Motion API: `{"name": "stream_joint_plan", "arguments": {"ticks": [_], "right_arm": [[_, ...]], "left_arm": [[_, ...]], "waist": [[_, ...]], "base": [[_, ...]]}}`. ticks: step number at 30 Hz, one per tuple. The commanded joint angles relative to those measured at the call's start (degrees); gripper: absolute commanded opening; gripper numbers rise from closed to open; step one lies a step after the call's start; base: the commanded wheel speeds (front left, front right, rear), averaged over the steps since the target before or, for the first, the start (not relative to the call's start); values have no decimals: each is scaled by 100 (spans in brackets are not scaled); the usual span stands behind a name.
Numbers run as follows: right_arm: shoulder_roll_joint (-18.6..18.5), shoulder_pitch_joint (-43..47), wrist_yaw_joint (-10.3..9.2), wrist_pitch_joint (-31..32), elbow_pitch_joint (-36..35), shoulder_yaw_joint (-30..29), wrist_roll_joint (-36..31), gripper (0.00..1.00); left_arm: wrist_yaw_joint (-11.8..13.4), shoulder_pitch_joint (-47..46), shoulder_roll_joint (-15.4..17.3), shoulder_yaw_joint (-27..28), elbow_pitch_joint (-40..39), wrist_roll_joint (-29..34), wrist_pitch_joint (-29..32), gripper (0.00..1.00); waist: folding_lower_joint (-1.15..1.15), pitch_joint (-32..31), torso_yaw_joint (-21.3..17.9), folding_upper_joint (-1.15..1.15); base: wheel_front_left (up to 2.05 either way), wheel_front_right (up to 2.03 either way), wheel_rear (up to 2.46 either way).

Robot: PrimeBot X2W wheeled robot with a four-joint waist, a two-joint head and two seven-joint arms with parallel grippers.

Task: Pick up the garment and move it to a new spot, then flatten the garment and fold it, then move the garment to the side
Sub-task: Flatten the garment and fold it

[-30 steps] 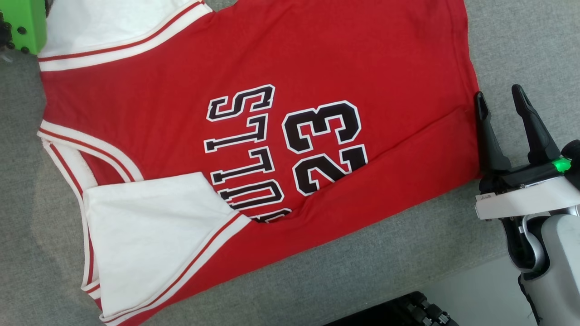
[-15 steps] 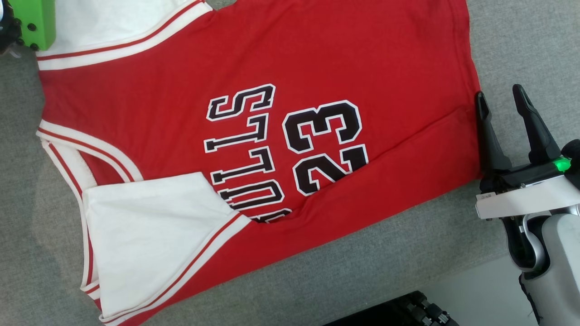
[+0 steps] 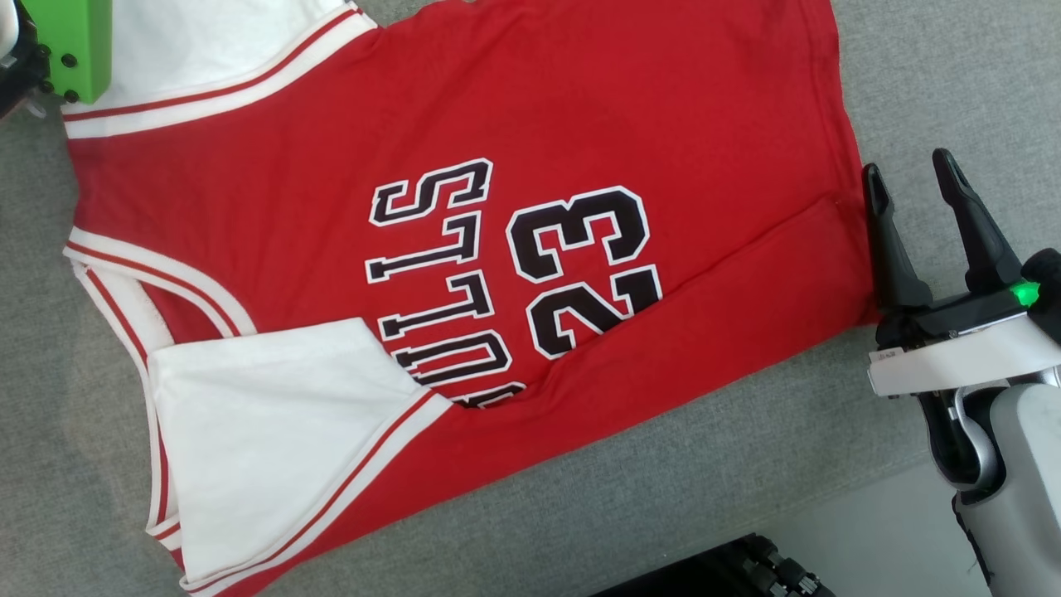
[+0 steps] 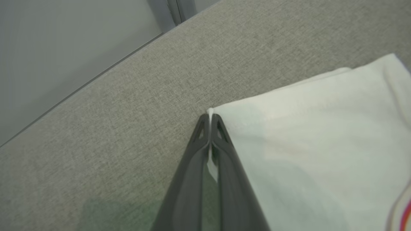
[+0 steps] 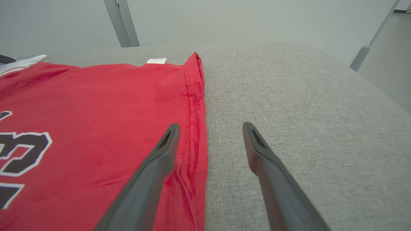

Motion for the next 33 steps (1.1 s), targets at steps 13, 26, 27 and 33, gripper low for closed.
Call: {"name": "stream_joint_plan", "arguments": {"ticks": [13,26,27,33], "right_arm": [[-582,-1987,-5,1077,1467,890,842,100],[-612,-4015,-4,3580,3212,1028,1019,100],[-599,-4109,-4,3625,3313,1033,962,100],[-488,-4400,-4,3753,3731,1024,770,84]], "left_arm": [[-10,-79,14,-508,-631,-313,-668,0],[-10,-277,-91,-894,-1129,-305,-1103,0],[-10,-292,-103,-922,-1154,-310,-1117,0],[-10,-349,-116,-1026,-1159,-370,-1215,0]], "waist": [[0,-542,550,0],[0,-499,1071,0],[0,-495,1095,0],[0,-488,1177,0]], "base": [[0,0,0],[0,0,0],[0,0,0],[0,0,0]]}}
